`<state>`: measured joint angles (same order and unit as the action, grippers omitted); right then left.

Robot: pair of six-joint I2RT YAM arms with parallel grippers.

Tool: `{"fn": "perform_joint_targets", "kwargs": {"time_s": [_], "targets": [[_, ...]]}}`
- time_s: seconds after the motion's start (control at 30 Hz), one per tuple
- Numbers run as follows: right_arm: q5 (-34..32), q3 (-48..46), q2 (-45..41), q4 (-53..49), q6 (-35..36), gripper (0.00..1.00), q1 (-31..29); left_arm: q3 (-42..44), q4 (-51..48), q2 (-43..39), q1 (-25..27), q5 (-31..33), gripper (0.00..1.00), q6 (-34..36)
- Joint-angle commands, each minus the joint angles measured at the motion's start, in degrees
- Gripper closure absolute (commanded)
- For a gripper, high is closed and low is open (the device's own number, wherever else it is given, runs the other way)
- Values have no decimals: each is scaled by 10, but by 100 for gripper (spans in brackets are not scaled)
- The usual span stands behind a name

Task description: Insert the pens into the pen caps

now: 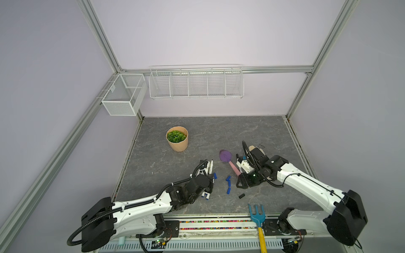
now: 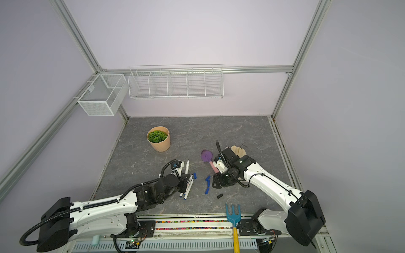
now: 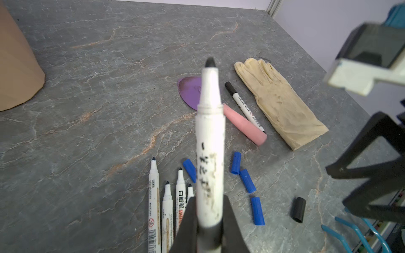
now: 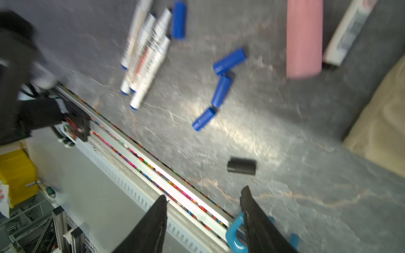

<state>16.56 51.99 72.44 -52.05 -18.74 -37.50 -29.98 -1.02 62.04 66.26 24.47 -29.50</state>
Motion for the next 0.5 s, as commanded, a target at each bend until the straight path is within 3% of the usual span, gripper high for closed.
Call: {"fn": "perform_joint_targets", "kwargs": {"time_s": [0.0,0.1,0.47], "targets": [[-19,-12,11,-78,-23,39,-11,4,11,-1,-1,12,100,-9],[-3,-21,55,-80,-24,36,-25,4,18,4,-1,2,100,-10],[35,-37,171,20,-25,42,-33,25,5,-32,-1,-14,100,-31]]}}
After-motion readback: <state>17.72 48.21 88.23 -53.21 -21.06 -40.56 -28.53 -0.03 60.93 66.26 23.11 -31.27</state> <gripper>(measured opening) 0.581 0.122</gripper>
